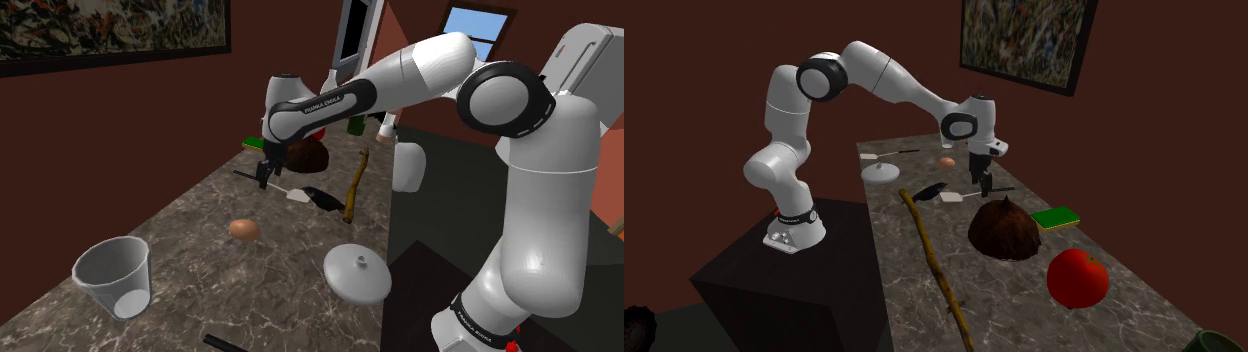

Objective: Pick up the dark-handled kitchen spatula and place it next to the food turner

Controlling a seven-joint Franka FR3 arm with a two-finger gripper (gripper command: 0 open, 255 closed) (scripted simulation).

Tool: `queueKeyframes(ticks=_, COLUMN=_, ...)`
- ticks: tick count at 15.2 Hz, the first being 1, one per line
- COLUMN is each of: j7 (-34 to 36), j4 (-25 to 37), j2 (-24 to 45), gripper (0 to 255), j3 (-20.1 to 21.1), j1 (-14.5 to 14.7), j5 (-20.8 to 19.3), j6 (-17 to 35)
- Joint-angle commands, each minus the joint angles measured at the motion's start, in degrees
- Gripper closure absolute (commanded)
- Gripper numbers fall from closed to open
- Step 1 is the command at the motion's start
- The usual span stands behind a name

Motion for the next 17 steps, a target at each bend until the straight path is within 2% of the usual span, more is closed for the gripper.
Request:
queueKeyframes(ticks=1, j7=0.0, j4=0.1, j2=0.3, gripper=0, j3=0.0, j1=0.0, j5=0.0, j6=0.2)
queueKeyframes(ticks=6, j7=0.0, j4=0.1, j2=0.2, gripper=0, j3=0.0, j1=0.0, j5=0.0, j6=0.2)
queueKeyframes(ticks=7, j7=0.0, j4=0.1, j2=0.2, gripper=255, j3=0.0, j1=0.0, j5=0.0, j6=0.2)
queueKeyframes(ticks=17, j7=0.0, j4=0.4, j2=-0.1, gripper=255, j3=0.0, j1=0.0, j5=0.0, j6=-0.4)
